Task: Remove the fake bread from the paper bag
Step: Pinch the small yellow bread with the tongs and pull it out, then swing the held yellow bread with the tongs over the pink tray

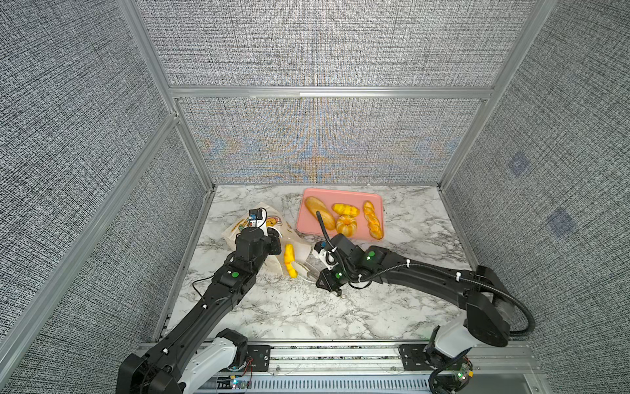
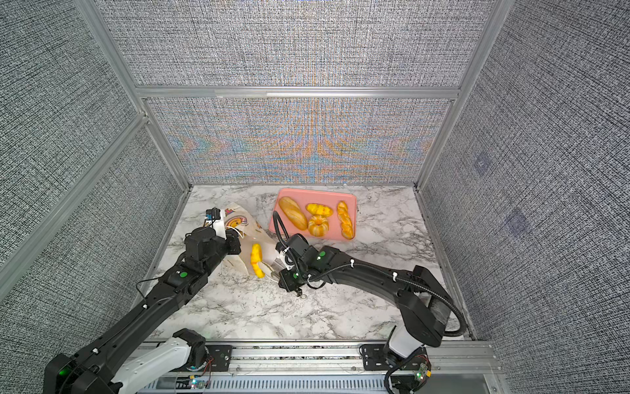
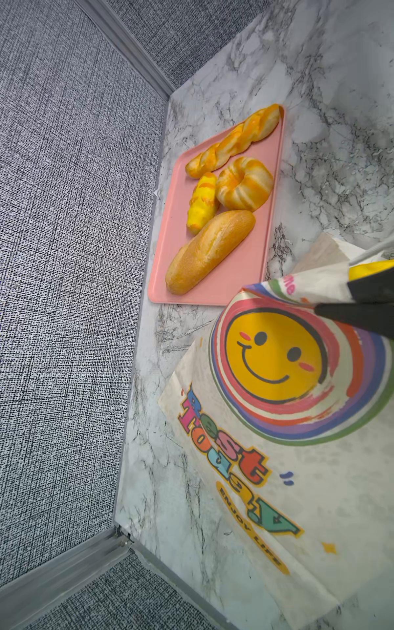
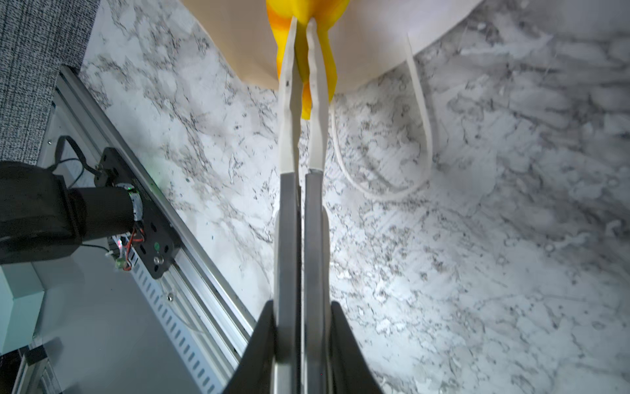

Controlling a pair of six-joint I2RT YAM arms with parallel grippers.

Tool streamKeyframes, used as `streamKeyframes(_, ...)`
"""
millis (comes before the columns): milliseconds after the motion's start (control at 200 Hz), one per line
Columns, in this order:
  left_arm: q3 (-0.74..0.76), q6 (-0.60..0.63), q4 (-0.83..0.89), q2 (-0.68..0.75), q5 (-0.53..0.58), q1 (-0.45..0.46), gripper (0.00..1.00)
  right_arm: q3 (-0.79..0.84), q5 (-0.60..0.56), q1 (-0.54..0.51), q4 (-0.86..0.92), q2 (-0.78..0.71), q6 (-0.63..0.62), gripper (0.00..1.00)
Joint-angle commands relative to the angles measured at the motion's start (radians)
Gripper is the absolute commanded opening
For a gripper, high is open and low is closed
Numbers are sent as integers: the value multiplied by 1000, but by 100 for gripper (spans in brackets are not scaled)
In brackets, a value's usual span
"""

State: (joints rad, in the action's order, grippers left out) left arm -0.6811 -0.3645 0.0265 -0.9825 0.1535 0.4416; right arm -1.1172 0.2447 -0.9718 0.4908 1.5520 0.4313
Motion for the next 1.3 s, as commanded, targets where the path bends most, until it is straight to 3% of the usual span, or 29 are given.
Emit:
streamKeyframes(0,-6,-16,-25,-9,-14,0,0,43,9,-10,-1,-55,15,0)
streamKeyframes(285,4,-21,-33,1,-5,-1,0,137,14,11,49,-315,30,0)
streamKeyframes(360,3,-26,-33,2,-9,0,0,172,53,82,33,-386,42,0)
streamKeyframes(480,5,-39,-31,7,-18,-1,0,227,125,282,-14,-450,68,0)
streamKeyframes(625,15,-42,-24,17,-25,0,0,121,213,517,43,-325,-25,0)
streamKeyframes(775,18,-42,-7,31,-25,0,0,-28,234,667,188,-137,-160,0)
streamKeyframes(970,28,-37,-6,33,-25,-1,0,-115,197,769,261,17,-260,0)
streamKeyframes(1296,27,-37,-17,1,-34,0,0,-166,152,820,294,139,-303,0)
